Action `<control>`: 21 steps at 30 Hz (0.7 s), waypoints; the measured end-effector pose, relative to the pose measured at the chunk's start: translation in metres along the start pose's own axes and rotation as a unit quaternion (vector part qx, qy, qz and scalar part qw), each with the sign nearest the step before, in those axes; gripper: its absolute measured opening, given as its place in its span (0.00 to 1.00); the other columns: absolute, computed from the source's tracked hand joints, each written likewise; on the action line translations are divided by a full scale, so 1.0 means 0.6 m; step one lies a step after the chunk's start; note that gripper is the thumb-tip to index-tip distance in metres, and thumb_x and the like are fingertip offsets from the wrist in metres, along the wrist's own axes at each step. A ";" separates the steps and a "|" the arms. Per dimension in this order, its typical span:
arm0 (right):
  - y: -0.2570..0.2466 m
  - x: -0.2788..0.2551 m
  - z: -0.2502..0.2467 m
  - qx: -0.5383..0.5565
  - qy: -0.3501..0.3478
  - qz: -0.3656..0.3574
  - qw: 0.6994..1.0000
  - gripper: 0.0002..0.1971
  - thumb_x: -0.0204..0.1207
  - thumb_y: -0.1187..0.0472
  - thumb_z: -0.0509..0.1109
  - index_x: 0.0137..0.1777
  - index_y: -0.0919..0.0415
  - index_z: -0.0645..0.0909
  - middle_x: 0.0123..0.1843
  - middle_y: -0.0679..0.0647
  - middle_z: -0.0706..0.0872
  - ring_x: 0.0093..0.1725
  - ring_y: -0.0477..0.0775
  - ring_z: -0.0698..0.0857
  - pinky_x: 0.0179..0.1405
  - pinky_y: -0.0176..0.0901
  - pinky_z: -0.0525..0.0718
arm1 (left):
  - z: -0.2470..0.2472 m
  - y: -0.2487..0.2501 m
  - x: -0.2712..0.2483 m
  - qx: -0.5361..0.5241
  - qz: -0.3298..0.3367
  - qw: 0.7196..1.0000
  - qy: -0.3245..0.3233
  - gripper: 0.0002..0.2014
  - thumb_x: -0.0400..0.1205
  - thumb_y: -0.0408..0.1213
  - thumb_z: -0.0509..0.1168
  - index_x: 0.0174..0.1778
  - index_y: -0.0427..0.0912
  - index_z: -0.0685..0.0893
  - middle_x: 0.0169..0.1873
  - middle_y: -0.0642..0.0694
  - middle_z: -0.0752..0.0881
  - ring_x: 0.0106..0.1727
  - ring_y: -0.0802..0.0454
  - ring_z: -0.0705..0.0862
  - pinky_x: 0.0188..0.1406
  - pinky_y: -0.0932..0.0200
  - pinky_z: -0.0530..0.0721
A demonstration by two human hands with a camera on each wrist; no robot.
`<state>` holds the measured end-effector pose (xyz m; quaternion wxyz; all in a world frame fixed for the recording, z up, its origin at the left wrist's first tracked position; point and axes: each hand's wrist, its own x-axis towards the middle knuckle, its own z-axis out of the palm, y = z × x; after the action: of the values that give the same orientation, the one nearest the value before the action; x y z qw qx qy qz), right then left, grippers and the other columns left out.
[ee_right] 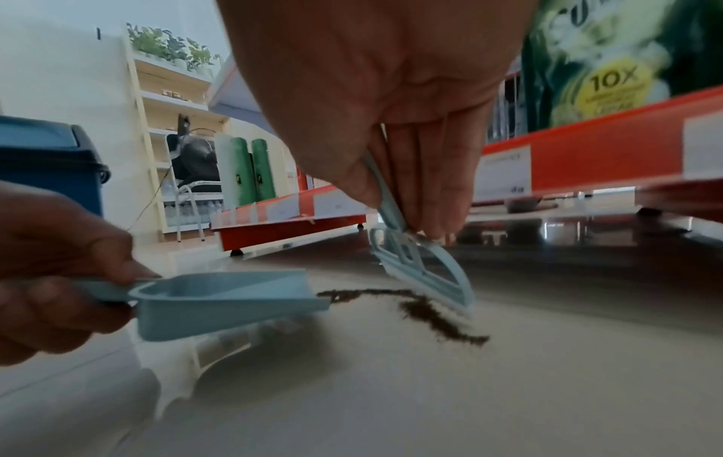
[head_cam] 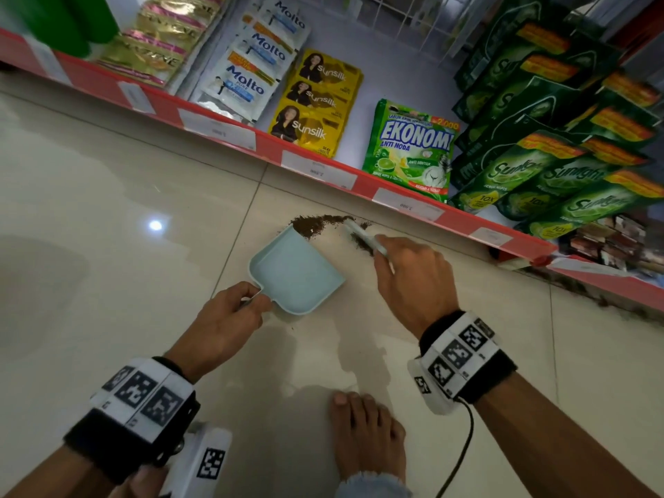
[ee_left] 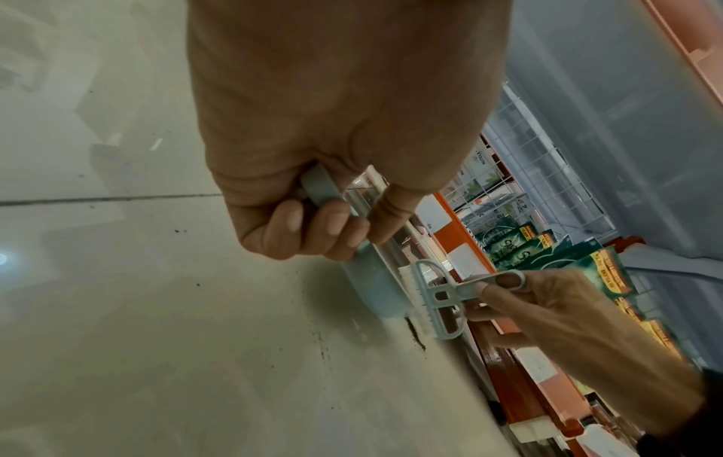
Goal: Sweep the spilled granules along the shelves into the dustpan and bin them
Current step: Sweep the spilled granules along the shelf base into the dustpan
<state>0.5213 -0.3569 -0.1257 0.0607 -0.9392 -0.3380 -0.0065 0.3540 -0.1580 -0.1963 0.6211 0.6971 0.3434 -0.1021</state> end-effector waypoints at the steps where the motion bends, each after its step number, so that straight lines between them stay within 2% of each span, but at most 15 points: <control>1: 0.005 0.007 -0.005 -0.009 0.018 0.009 1.000 0.11 0.82 0.59 0.65 0.58 0.58 0.86 0.45 0.56 0.90 0.35 0.63 0.86 0.30 0.42 0.71 | 0.000 0.000 0.000 0.000 0.002 1.000 -0.002 0.11 0.84 0.49 0.65 0.43 0.45 0.83 0.19 0.60 0.80 0.26 0.57 0.74 0.31 0.57 0.71; 3: 0.018 0.026 -0.010 -0.032 0.024 0.027 0.999 0.11 0.81 0.62 0.65 0.59 0.60 0.85 0.49 0.57 0.90 0.38 0.65 0.87 0.31 0.44 0.75 | -0.001 0.001 0.000 -0.003 0.002 1.000 -0.004 0.11 0.84 0.48 0.65 0.42 0.45 0.83 0.18 0.60 0.80 0.24 0.59 0.74 0.30 0.57 0.71; 5: 0.027 0.046 -0.008 -0.053 0.000 0.041 0.998 0.14 0.82 0.64 0.63 0.64 0.60 0.83 0.59 0.58 0.88 0.47 0.66 0.88 0.39 0.50 0.85 | -0.002 0.001 0.000 -0.009 0.004 1.000 -0.008 0.11 0.84 0.47 0.65 0.41 0.45 0.82 0.18 0.59 0.80 0.22 0.62 0.73 0.29 0.57 0.71; 7: 0.027 0.057 0.002 -0.064 -0.034 0.040 0.997 0.15 0.83 0.64 0.61 0.65 0.60 0.82 0.64 0.57 0.86 0.51 0.66 0.88 0.45 0.54 0.88 | -0.002 0.000 0.000 -0.008 0.008 1.000 -0.014 0.11 0.84 0.47 0.65 0.41 0.44 0.81 0.19 0.59 0.80 0.21 0.63 0.73 0.29 0.57 0.71; 11: 0.010 0.032 0.024 -0.016 -0.103 -0.011 0.994 0.13 0.83 0.61 0.61 0.61 0.60 0.85 0.57 0.58 0.88 0.47 0.65 0.88 0.44 0.52 0.87 | 0.000 -0.002 -0.003 -0.010 0.006 1.000 -0.027 0.11 0.84 0.48 0.65 0.39 0.48 0.81 0.18 0.61 0.80 0.24 0.60 0.74 0.31 0.56 0.71; 13: 0.002 0.011 0.021 0.017 -0.083 -0.016 0.996 0.13 0.82 0.60 0.63 0.60 0.57 0.86 0.54 0.56 0.89 0.45 0.64 0.88 0.40 0.53 0.87 | 0.000 -0.003 -0.001 -0.012 0.003 0.999 -0.036 0.11 0.84 0.48 0.66 0.39 0.48 0.81 0.19 0.60 0.80 0.25 0.58 0.75 0.32 0.56 0.71; 15: 0.002 0.007 0.010 0.029 -0.030 -0.003 0.999 0.12 0.81 0.60 0.64 0.58 0.55 0.87 0.51 0.54 0.90 0.43 0.64 0.88 0.38 0.54 0.87 | 0.000 -0.003 0.003 -0.014 0.000 0.999 -0.046 0.11 0.84 0.47 0.66 0.39 0.47 0.81 0.20 0.59 0.80 0.27 0.56 0.75 0.33 0.55 0.71; 18: 0.009 0.030 -0.003 0.007 0.003 0.027 1.000 0.12 0.79 0.60 0.64 0.58 0.56 0.86 0.55 0.54 0.90 0.48 0.65 0.89 0.42 0.54 0.88 | 0.002 0.003 0.013 -0.014 0.001 0.998 -0.062 0.11 0.84 0.48 0.66 0.38 0.47 0.81 0.19 0.59 0.79 0.27 0.56 0.74 0.33 0.55 0.70; 21: 0.006 0.057 0.002 -0.040 -0.053 0.043 0.997 0.13 0.79 0.62 0.63 0.59 0.57 0.85 0.59 0.56 0.89 0.52 0.66 0.87 0.45 0.52 0.86 | 0.003 0.009 0.022 -0.011 0.005 0.997 -0.080 0.12 0.83 0.50 0.66 0.37 0.48 0.81 0.19 0.59 0.79 0.26 0.56 0.74 0.32 0.55 0.69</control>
<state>0.5500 -0.3375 -0.1251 0.0049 -0.9536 -0.2993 0.0326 0.3677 -0.1548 -0.1996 0.6551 0.6811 0.2900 -0.1508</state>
